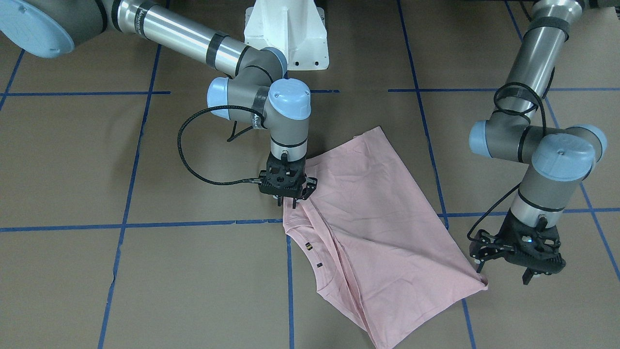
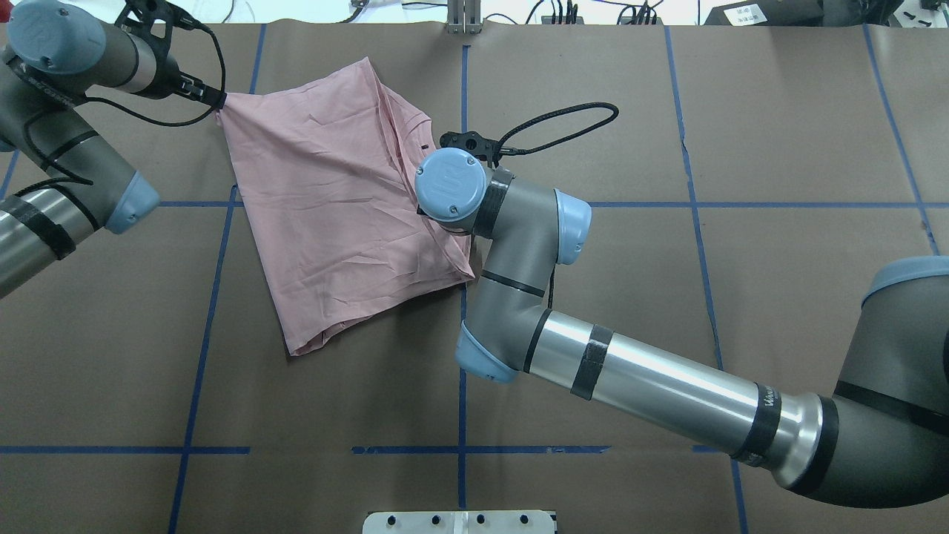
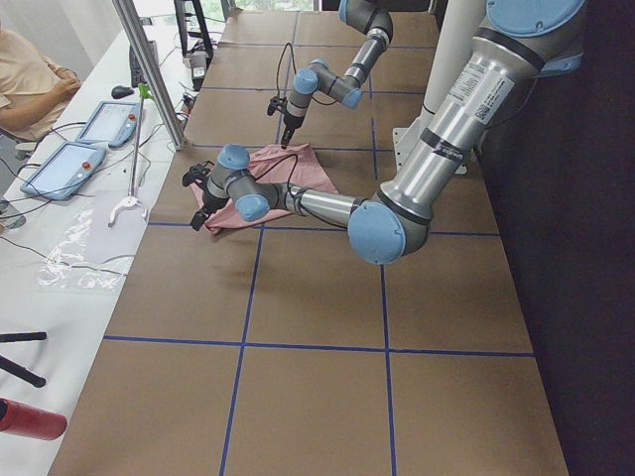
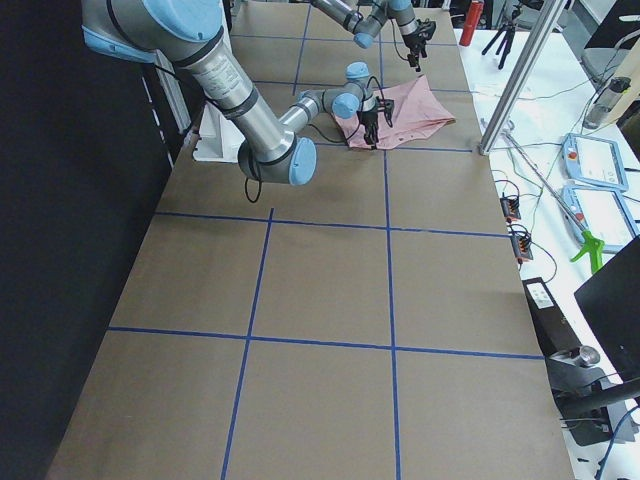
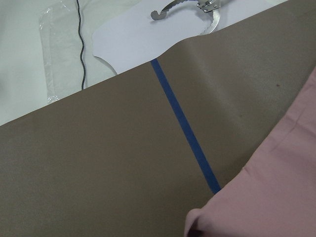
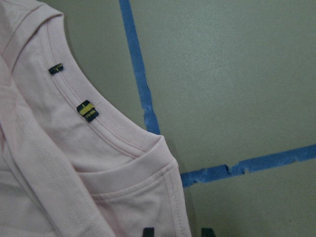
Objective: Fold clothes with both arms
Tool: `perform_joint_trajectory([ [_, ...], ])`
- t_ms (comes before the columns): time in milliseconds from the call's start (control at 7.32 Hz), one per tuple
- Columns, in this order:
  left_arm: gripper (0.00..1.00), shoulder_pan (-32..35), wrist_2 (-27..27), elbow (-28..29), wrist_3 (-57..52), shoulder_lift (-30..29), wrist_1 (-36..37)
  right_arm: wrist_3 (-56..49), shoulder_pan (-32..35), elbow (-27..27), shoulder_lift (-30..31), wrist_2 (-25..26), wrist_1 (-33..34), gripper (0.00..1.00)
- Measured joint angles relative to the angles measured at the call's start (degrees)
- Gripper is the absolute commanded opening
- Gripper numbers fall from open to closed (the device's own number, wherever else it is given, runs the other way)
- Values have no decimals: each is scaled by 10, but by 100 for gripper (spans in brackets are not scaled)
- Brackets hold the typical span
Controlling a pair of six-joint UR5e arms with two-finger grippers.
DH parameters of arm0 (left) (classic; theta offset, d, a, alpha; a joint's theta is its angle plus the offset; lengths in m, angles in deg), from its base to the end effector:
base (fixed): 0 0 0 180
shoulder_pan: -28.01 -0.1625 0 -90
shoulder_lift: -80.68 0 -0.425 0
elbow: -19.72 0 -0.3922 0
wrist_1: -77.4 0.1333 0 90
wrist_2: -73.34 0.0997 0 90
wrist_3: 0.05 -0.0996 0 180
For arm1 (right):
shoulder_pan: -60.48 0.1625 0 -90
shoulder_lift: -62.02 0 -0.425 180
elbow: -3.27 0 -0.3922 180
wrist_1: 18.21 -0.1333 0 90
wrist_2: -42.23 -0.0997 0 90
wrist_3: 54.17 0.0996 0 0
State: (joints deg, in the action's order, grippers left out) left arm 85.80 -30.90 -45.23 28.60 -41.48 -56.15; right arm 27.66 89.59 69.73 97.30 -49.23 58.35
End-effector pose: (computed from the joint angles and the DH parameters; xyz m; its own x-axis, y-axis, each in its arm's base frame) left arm 0.3095 -0.6953 0.4578 0.7927 0.3375 -0.5077 0.0481 0.7956 0.6039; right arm -0.6558 -0.5148 0.2058 0.6825 0.2174 0.6978 -0.3775 0.9224 0.0819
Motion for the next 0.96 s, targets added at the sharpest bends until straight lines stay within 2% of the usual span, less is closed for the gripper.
perform_joint_trajectory([
  [137,100,0,0,0,0,0,1,0,-2,-1,0,3,0,39],
  [273,100,0,0,0,0,0,1,1,-3,-2,0,5,0,25],
  [410,100,0,0,0,0,0,1,1,-4,-3,0,7,0,2],
  [956,100,0,0,-3,0,0,2,1,-6,-5,0,21,12,0],
])
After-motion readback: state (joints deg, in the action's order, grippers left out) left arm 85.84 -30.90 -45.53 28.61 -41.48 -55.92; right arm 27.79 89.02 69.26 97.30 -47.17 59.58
